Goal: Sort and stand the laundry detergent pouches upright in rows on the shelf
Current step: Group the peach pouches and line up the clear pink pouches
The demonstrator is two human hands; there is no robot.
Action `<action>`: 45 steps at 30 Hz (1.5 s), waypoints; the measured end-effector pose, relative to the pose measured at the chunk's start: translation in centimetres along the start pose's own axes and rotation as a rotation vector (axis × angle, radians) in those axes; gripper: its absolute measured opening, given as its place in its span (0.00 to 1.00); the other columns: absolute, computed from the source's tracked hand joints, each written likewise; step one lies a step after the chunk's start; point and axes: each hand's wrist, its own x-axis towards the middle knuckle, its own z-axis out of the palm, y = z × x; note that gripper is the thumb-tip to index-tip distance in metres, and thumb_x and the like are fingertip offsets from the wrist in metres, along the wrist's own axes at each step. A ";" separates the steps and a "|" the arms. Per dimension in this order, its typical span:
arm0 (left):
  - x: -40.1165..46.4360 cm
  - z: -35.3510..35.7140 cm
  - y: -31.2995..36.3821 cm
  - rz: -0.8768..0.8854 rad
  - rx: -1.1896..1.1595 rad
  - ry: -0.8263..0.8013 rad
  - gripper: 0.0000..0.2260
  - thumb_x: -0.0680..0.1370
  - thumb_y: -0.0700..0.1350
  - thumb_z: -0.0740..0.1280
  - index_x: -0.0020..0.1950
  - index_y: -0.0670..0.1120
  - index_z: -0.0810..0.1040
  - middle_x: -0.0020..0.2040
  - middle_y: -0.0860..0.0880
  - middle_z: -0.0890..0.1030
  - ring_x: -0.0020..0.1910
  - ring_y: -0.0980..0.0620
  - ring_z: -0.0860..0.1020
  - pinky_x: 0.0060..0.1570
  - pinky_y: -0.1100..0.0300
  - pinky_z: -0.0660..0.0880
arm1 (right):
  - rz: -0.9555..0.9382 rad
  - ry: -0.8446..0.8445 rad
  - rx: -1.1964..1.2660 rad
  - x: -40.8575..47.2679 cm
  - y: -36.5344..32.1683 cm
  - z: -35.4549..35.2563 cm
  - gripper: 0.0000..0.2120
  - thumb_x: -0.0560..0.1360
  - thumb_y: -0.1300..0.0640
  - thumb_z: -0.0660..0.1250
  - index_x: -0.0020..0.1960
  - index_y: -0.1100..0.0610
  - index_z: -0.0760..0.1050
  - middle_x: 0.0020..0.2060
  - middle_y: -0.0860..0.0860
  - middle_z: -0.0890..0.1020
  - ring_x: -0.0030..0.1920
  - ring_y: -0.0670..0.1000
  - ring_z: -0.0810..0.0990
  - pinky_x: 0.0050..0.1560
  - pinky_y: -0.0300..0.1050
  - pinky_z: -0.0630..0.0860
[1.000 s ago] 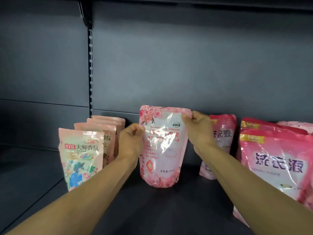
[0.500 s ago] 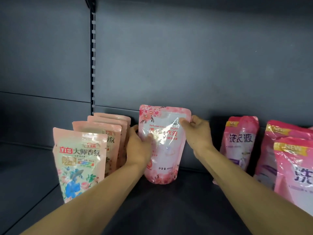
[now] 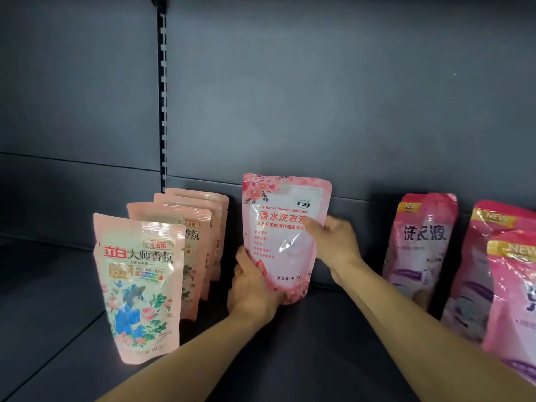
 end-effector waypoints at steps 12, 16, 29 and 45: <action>1.7 -0.3 -0.4 -0.031 0.047 -0.006 0.53 0.61 0.47 0.80 0.72 0.53 0.45 0.63 0.46 0.69 0.62 0.43 0.72 0.59 0.44 0.73 | -0.019 -0.010 -0.020 0.3 -0.2 0.4 0.10 0.76 0.56 0.66 0.55 0.56 0.81 0.46 0.48 0.83 0.46 0.49 0.83 0.50 0.46 0.80; 1.8 -0.5 -0.7 -0.007 0.036 -0.028 0.52 0.61 0.47 0.79 0.72 0.51 0.46 0.63 0.46 0.69 0.62 0.44 0.71 0.60 0.45 0.73 | -0.023 -0.016 -0.052 0.1 -0.1 0.4 0.11 0.77 0.56 0.65 0.56 0.56 0.80 0.46 0.47 0.83 0.45 0.48 0.82 0.49 0.46 0.80; 1.1 -0.9 -0.5 -0.016 0.015 -0.040 0.51 0.61 0.47 0.81 0.73 0.47 0.50 0.65 0.46 0.69 0.63 0.45 0.72 0.61 0.47 0.73 | -0.030 -0.030 -0.222 -1.5 -0.2 -0.8 0.08 0.76 0.54 0.65 0.53 0.56 0.76 0.44 0.47 0.82 0.43 0.46 0.80 0.39 0.36 0.75; -8.9 -5.3 5.1 0.449 0.141 -0.278 0.21 0.74 0.48 0.70 0.65 0.53 0.67 0.62 0.55 0.72 0.61 0.54 0.72 0.61 0.51 0.72 | -0.435 0.085 -0.587 -13.5 -4.5 -9.7 0.10 0.74 0.62 0.67 0.56 0.55 0.76 0.51 0.48 0.80 0.50 0.44 0.78 0.53 0.38 0.75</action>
